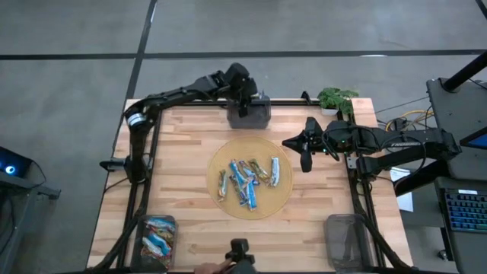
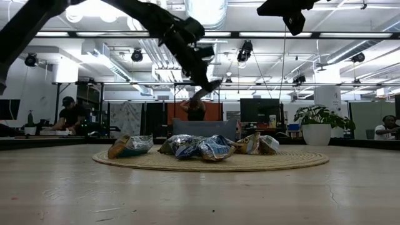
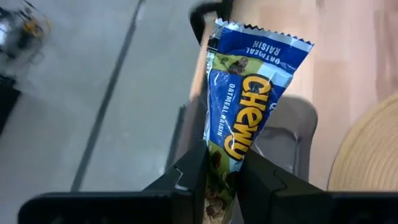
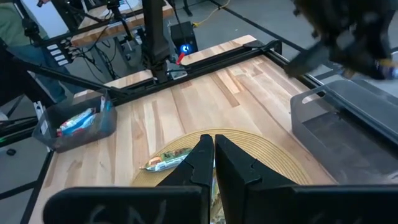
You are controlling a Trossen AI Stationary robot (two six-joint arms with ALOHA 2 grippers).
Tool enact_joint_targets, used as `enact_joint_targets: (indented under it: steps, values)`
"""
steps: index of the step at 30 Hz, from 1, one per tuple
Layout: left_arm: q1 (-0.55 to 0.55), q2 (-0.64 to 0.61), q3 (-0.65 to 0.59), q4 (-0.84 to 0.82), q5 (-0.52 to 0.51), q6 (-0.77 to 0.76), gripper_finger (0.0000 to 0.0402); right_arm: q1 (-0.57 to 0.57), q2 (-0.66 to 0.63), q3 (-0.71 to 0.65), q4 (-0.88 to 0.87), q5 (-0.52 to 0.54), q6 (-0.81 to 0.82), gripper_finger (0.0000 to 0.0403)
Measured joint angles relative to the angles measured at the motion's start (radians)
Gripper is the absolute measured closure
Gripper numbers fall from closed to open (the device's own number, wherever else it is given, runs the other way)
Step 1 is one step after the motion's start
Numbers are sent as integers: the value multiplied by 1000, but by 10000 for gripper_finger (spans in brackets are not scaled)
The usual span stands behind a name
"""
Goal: Pick and place Granola Bars by type
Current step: Put the blue granola bar into the top black bin
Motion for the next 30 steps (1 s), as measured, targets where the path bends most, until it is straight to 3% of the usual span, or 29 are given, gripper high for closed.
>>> enact_joint_targets:
  steps: [20,30]
  values:
    - [15,78,0,-1,-63,-46,344,0,0,0,-2,0,0,394]
    - [20,78,0,-58,-89,-40,295,0,0,0,-2,0,0,394]
